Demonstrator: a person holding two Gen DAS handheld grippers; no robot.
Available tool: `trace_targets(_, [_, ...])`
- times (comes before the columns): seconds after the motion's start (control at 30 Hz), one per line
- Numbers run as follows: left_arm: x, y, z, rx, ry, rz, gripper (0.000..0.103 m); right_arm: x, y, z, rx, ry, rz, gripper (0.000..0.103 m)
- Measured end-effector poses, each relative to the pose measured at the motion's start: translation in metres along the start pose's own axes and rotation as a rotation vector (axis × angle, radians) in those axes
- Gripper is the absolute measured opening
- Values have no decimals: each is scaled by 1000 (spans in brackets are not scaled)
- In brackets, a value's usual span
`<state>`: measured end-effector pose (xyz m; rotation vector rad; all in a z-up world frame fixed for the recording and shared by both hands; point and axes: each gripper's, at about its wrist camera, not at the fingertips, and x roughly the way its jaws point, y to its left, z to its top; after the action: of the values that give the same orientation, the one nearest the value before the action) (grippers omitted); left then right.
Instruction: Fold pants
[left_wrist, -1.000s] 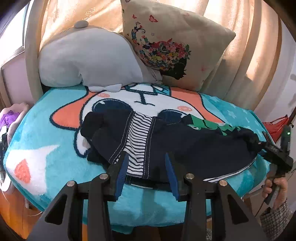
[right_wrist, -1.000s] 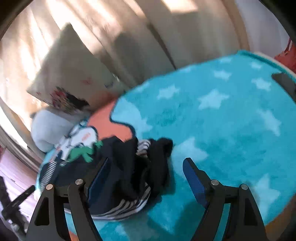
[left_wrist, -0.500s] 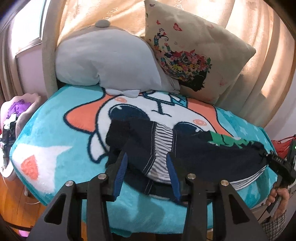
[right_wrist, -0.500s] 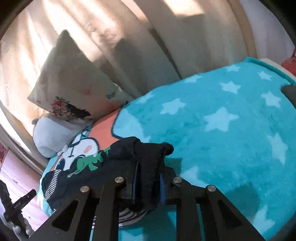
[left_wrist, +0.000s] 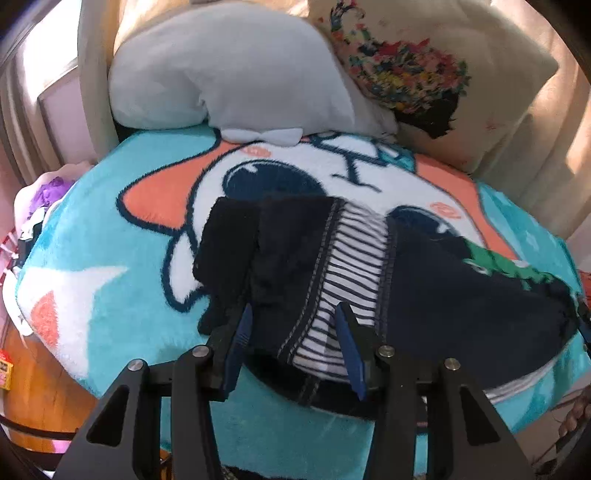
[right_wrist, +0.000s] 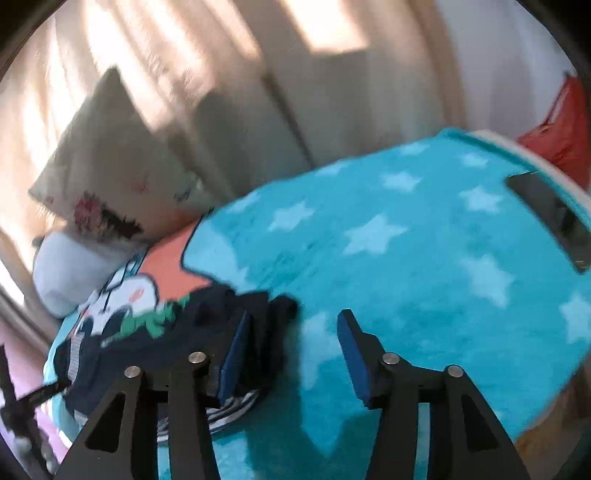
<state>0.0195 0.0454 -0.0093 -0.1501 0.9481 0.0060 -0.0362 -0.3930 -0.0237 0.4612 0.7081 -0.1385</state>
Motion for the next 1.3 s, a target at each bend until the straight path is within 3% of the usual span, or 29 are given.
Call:
trace_targets(0.1, [-20,-3,-2,24,-48,3,46,-28,0,4,29,-100,-15,56])
trace_targets(0.23, [-42,-15,-3,75,-120,43,48,-47,29,0,-26,-148,129,63])
trace_targets(0.33, [-54,-25,-6,119,-165,82,54,-34,68,-11,-133,-73,224,65])
trace_targets(0.47, [-63,-34,-8,161,-192,112,56,-10,97,-32,-221,13,231,65])
trace_targets(0.63, [-67,-47,-9,211,-197,114,57,24,82,-45,-188,112,139,65])
trace_targets(0.7, [-66,-56,-6,235,-190,97,57,31,71,-46,-160,140,149,65])
trace_targets(0.83, [-64,-84,10,285,-145,-28,57,-1,63,-38,-135,30,230,66])
trace_targets(1.0, [-49,-144,41,392,-74,-231,59,-37,32,-24,-73,-120,148,74])
trace_targets(1.13, [-20,-214,56,504,34,-346,59,-33,4,-27,4,-90,122,74])
trace_targets(1.3, [15,-295,45,645,139,-439,59,-20,-4,-37,19,-35,144,74])
